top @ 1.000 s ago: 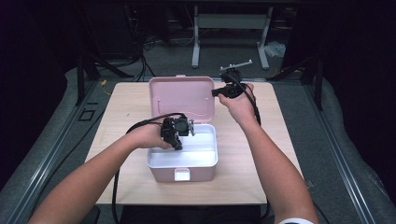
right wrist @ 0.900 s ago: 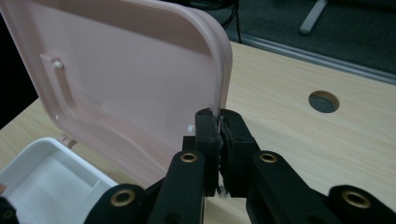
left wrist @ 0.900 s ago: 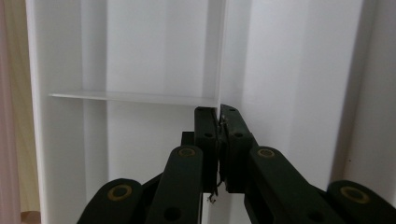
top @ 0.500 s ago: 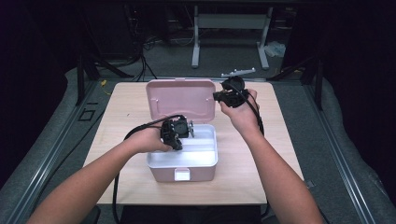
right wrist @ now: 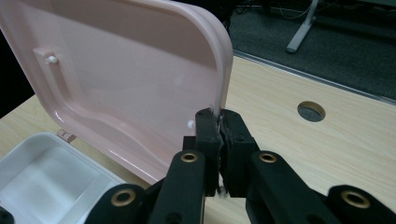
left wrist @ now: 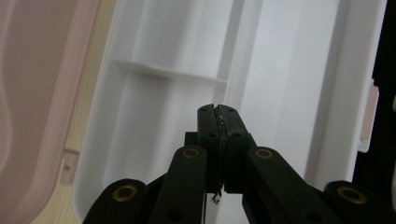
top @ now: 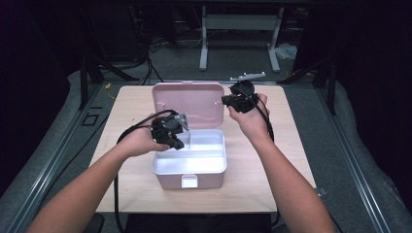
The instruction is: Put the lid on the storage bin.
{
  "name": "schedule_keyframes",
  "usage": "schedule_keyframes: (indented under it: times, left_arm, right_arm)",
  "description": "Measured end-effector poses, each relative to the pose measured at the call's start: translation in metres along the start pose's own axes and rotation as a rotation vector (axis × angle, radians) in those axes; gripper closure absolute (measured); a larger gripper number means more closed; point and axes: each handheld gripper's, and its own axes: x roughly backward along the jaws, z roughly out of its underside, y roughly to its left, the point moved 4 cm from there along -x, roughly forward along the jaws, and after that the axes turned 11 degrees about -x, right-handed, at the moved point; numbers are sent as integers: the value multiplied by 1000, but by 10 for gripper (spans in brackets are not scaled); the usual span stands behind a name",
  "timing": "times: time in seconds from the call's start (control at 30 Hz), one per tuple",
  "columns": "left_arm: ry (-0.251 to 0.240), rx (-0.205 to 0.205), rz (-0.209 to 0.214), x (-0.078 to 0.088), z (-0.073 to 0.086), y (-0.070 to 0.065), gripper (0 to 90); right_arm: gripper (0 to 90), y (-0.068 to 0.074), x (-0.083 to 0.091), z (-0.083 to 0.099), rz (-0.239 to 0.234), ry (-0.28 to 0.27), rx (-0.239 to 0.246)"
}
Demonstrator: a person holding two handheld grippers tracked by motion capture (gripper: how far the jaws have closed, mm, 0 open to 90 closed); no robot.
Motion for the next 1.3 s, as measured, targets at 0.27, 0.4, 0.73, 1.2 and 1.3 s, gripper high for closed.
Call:
schedule_keyframes:
  times: [0.27,0.4,0.73,1.2,1.3]
  left_arm:
    - [-70,190,-3,26,53,17,900]
    - [-103,250,-32,33,68,26,900]
    - [-169,441,-130,47,92,73,900]
    - [-230,474,-231,77,59,110,900]
    - [-253,482,-232,82,57,113,900]
  right_arm:
    - [867,0,1,1,-2,-8,2]
    - [867,0,1,1,-10,-9,0]
    - [867,1,4,3,-8,-17,8]
    - [868,2,10,7,-17,-26,25]
    - [868,3,10,8,-21,-34,25]
